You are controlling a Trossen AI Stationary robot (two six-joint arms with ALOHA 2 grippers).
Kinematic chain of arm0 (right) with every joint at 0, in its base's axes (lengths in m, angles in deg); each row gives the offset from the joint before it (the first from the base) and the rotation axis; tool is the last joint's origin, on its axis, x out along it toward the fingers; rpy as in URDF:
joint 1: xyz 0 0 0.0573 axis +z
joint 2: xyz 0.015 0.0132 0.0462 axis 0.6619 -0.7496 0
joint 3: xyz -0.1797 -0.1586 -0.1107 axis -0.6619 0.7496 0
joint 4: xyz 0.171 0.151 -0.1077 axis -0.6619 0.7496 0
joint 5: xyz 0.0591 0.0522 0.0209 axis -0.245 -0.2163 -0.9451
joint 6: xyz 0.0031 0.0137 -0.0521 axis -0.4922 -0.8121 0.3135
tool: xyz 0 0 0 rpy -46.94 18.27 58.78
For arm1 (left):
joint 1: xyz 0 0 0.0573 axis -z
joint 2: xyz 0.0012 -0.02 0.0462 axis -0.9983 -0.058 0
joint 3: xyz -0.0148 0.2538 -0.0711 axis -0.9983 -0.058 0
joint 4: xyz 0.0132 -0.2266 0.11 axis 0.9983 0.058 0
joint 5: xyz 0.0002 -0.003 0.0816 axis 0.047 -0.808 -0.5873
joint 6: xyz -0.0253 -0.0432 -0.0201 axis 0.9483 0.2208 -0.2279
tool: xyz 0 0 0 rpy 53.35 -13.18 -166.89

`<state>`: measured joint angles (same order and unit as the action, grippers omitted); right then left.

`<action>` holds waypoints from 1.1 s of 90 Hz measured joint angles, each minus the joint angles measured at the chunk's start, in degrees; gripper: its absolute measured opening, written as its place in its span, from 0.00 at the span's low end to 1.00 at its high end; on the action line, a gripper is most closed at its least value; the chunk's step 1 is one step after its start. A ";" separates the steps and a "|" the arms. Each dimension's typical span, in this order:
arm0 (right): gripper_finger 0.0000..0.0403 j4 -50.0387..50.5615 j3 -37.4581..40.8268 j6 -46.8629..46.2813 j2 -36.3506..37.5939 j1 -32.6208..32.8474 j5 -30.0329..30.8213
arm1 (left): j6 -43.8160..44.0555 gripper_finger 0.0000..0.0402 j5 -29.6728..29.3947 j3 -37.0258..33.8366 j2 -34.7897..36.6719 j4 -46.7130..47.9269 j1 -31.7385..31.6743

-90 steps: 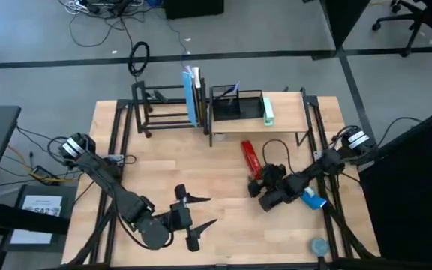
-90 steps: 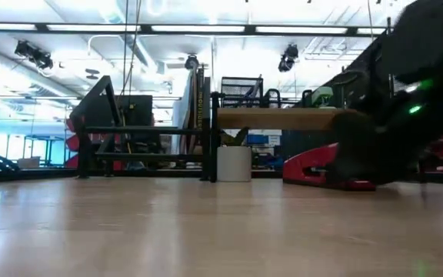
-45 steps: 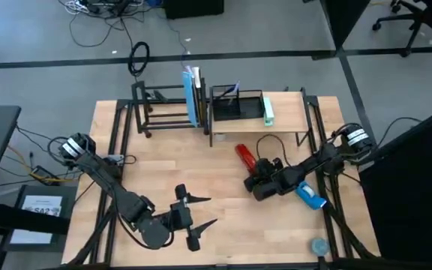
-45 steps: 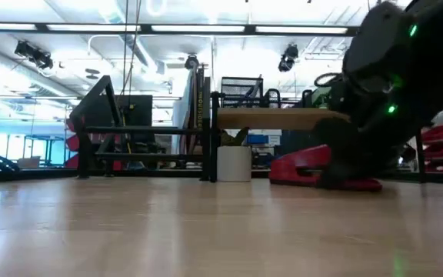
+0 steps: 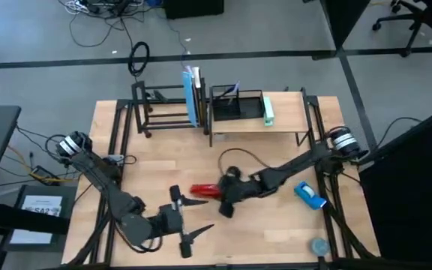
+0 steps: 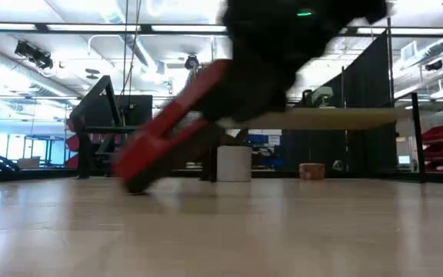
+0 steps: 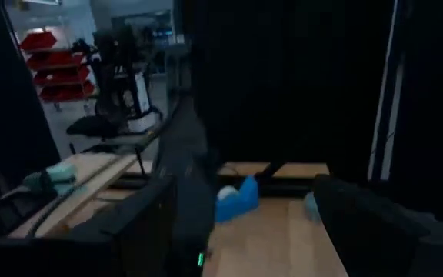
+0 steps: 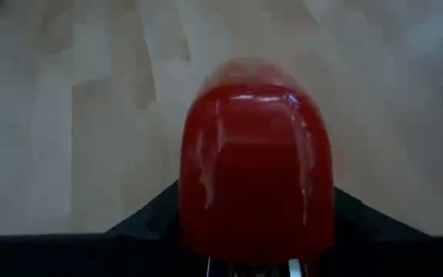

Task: Stock shelves
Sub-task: Remove the red stapler from under the shelf, then remove the blue stapler from the shelf

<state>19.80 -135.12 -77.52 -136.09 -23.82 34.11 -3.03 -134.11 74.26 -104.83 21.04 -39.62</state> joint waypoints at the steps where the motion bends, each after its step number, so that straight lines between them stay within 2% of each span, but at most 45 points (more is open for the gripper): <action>1: 0.38 -0.30 -0.88 0.45 -0.70 -0.22 -0.07 | -0.21 0.71 -0.38 0.00 0.19 -0.01 0.16; 23: 0.38 -5.17 -20.02 2.83 -18.35 -6.08 -1.11 | -4.01 0.71 -9.18 0.00 2.02 -0.10 3.76; 35: 0.38 -6.21 -31.55 3.13 -27.54 -8.83 -1.78 | -3.71 0.71 -10.18 0.00 1.96 0.46 4.39; 52: 0.38 -5.26 -48.32 3.15 -40.09 -11.85 -8.72 | -3.48 0.71 -10.67 0.00 1.94 0.85 4.65; 67: 0.39 -4.70 -55.19 2.70 -44.80 -13.30 -10.17 | -2.16 0.71 -10.86 0.00 1.94 1.58 4.65; 72: 0.45 -4.36 -55.30 3.20 -44.90 -13.63 -10.69 | -1.91 0.71 -10.87 0.00 1.94 1.81 4.68; 83: 0.73 1.39 -55.32 3.85 -43.71 -14.40 -14.87 | -0.36 0.71 -10.87 0.00 1.94 3.14 4.76; 91: 0.89 8.44 -55.37 3.25 -41.55 -14.60 -14.80 | 0.65 0.71 -10.87 0.00 1.91 3.66 4.76; 99: 0.96 16.31 -55.37 5.39 -39.77 -14.06 -12.79 | 0.95 0.71 -10.89 0.00 1.91 4.23 4.76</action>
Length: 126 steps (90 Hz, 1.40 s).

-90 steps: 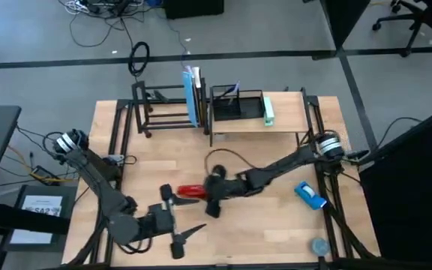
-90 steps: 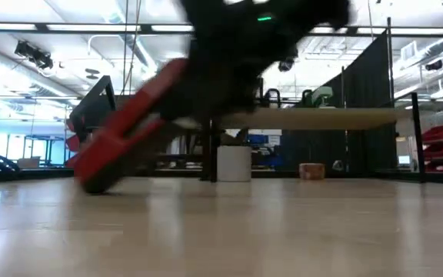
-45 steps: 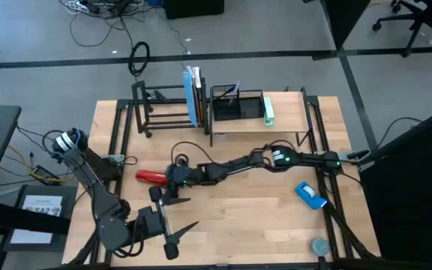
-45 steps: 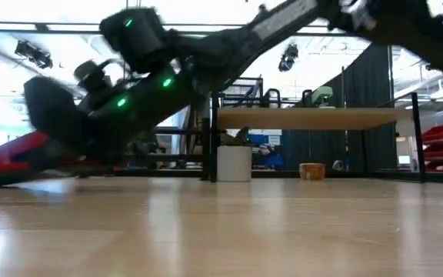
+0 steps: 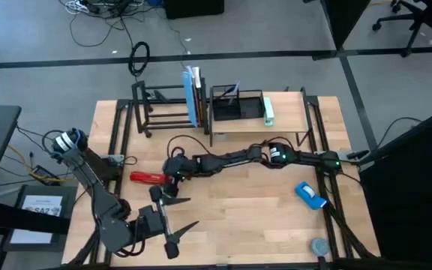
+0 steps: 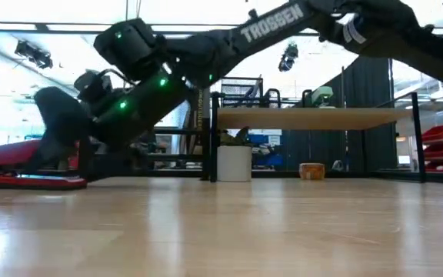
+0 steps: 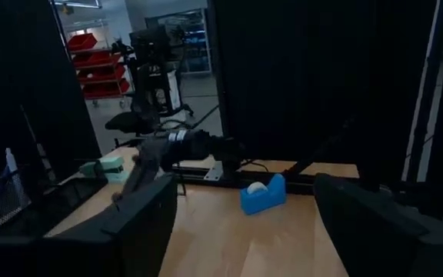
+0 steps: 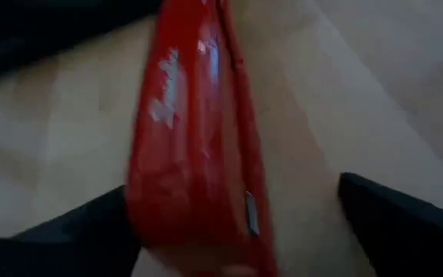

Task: Stock shelves
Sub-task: Remove the blue stapler from the shelf

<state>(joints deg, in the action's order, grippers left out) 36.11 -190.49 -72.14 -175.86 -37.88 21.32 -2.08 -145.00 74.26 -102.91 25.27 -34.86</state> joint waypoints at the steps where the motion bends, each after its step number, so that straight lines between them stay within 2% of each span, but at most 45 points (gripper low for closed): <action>1: 0.96 1.33 0.01 0.51 0.21 0.14 0.39 | 0.04 0.71 0.00 0.00 0.00 0.09 0.00; 27: 0.77 35.21 0.03 17.09 7.60 8.80 21.86 | 1.67 0.71 -0.07 0.00 -0.04 1.70 0.50; 41: 0.70 49.20 2.62 19.77 11.19 13.95 22.34 | 1.88 0.71 -0.06 0.00 -0.04 2.15 0.49; 55: 0.65 55.94 12.17 17.60 17.96 17.94 22.58 | 1.86 0.71 -0.04 0.00 -0.04 2.62 0.50; 64: 0.63 55.77 22.10 13.87 25.86 19.93 22.94 | 1.86 0.71 -0.05 0.00 -0.04 3.00 0.50; 74: 0.63 55.34 34.54 5.64 36.42 21.71 25.74 | 1.76 0.71 -0.07 0.00 -0.04 3.46 0.48; 88: 0.63 56.31 50.60 -13.09 53.07 23.74 30.72 | 1.70 0.71 -0.04 0.00 -0.04 3.99 -0.26; 103: 0.61 58.37 63.17 -33.16 69.60 23.93 31.52 | 1.70 0.71 -0.04 0.00 -0.04 4.85 -1.90; 115: 0.60 56.85 70.27 -36.09 78.97 21.35 32.58 | 1.71 0.71 -0.03 0.00 -0.04 5.11 -3.45; 126: 0.61 48.99 75.99 -38.79 85.94 18.13 41.73 | 1.80 0.71 0.01 0.00 -0.04 5.27 -4.54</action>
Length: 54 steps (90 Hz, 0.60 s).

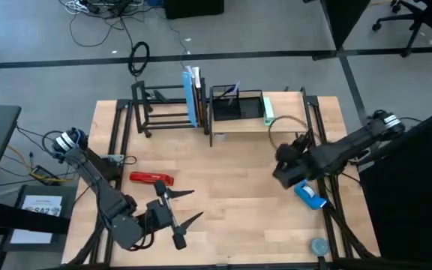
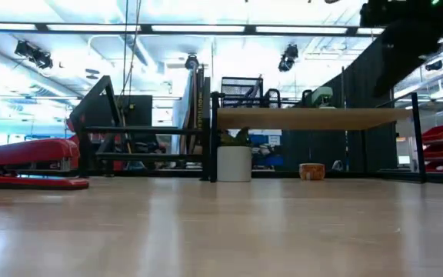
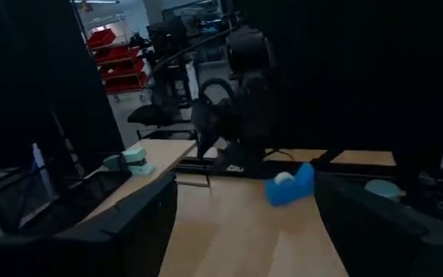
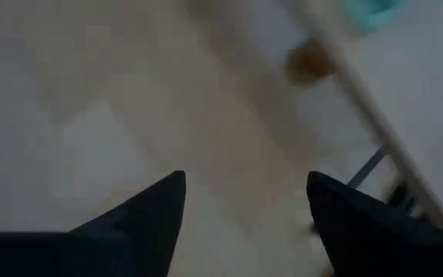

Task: Stock shelves
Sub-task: Remove the blue stapler from the shelf

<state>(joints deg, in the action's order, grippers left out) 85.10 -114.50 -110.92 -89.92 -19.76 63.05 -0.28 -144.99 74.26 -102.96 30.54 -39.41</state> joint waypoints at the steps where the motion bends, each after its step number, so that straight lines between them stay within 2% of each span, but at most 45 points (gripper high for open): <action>1: 0.61 -1.35 0.49 0.18 0.64 -0.29 0.77 | 0.12 0.71 0.04 0.00 0.00 0.06 -0.08; 10: 0.65 -13.98 4.11 7.78 5.49 -2.87 5.62 | 1.57 0.71 0.89 0.00 -0.01 1.12 -0.68; 25: 0.77 -31.40 8.65 21.32 9.00 -9.24 7.49 | 6.38 0.71 3.78 0.00 -0.02 4.55 -1.53; 40: 0.88 -35.64 9.10 23.51 8.23 -17.84 9.14 | 10.48 0.71 4.14 0.00 -0.08 7.70 -2.32; 54: 0.87 -37.52 9.10 25.17 7.20 -24.41 8.05 | 11.88 0.71 4.16 0.00 -0.22 8.56 -2.30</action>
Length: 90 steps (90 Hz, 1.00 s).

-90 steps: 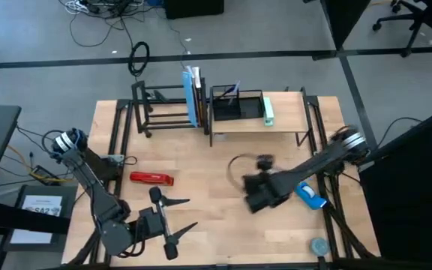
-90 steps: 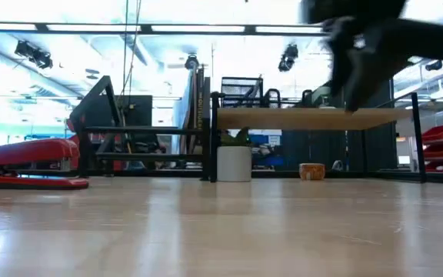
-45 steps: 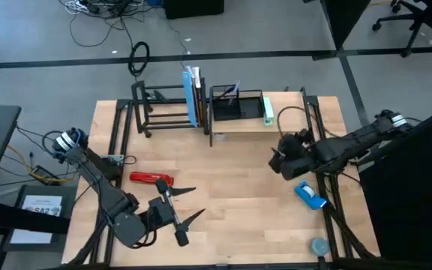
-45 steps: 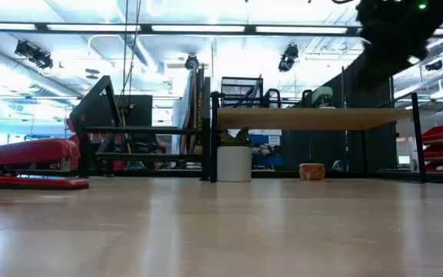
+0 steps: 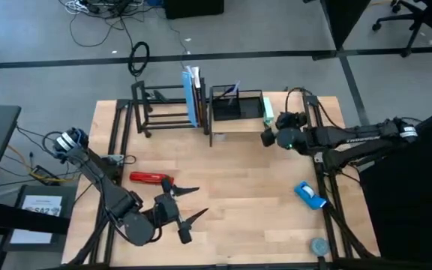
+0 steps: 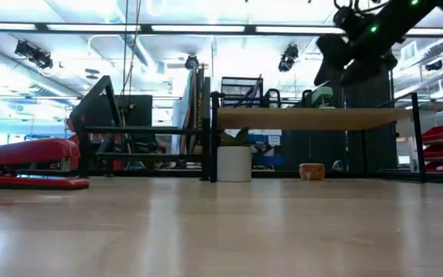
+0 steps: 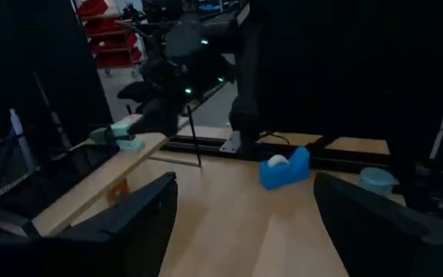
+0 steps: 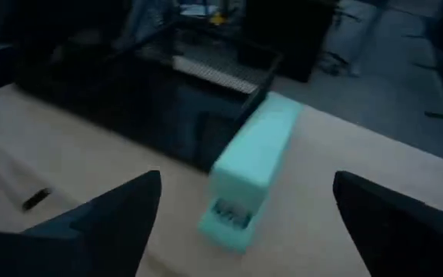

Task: Stock shelves
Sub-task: Remove the blue stapler from the shelf

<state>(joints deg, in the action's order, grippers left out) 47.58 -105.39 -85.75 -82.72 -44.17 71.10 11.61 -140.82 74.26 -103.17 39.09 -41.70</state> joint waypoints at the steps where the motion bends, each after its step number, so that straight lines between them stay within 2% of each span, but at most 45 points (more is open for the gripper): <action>1: 0.87 0.03 0.00 0.09 -0.10 -0.43 -0.38 | 0.00 0.71 0.00 0.00 0.00 -0.01 0.00; 15: 0.80 -2.71 0.00 3.53 -1.10 -5.09 -5.96 | -0.17 0.71 0.00 0.00 -0.19 -0.08 0.00; 31: 0.67 -3.66 0.00 3.88 -1.32 -8.13 -6.35 | 0.00 0.71 0.00 0.00 -0.20 0.00 0.00; 61: 0.22 -3.34 0.00 4.95 -1.17 -9.84 -7.42 | 0.04 0.71 0.00 0.00 -0.20 0.03 0.00; 75: 0.21 -1.48 -0.09 6.48 0.80 -9.71 -7.05 | 0.05 0.71 0.00 0.00 -0.21 0.05 0.00; 90: 0.21 4.17 -3.38 7.64 5.45 -7.14 -2.34 | 0.04 0.71 0.02 0.00 -0.21 0.13 0.00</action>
<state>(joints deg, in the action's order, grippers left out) 51.74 -108.77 -78.11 -77.27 -51.30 68.76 11.64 -140.80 74.26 -103.39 39.22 -41.70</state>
